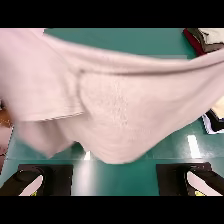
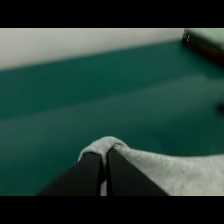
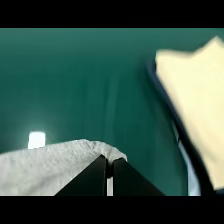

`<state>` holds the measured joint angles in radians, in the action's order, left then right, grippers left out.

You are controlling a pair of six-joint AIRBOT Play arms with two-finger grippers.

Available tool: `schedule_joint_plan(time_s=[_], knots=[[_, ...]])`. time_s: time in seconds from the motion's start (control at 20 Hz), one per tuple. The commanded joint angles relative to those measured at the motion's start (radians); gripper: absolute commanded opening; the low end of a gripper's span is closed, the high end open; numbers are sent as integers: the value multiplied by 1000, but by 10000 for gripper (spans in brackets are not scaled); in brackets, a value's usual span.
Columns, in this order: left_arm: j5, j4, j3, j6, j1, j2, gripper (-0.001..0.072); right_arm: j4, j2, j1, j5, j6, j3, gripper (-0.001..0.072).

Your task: Fold the shirts.

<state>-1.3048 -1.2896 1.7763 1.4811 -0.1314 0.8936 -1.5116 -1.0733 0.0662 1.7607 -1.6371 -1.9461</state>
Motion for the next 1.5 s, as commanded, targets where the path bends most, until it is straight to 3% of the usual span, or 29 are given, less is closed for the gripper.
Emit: schedule_joint_plan(time_s=[0.0, 0.1, 0.4, 0.7, 0.85, 1.15, 1.45], knots=[[-35, -75, -247, -15, 0, 134, 23, 1, -152, 0, 72, 6, 176, 11], [71, -123, -304, -17, 0, 247, 23, 0, -248, 0, 22, 34, 240, 10], [419, -130, -309, -95, 2, 548, 23, 1, -465, 0, -414, 29, 303, 11], [800, -129, -306, -101, 2, 626, 23, 1, -555, 0, -669, -39, 304, 11], [903, -149, -306, -102, 2, 629, 22, -2, -554, 0, -767, -67, 303, 9], [842, -185, -307, -163, 2, 651, 23, -8, -554, 0, -774, -83, 304, 9], [581, -234, -317, -354, 16, 651, 23, 0, -554, -37, -674, -82, 423, 9]])
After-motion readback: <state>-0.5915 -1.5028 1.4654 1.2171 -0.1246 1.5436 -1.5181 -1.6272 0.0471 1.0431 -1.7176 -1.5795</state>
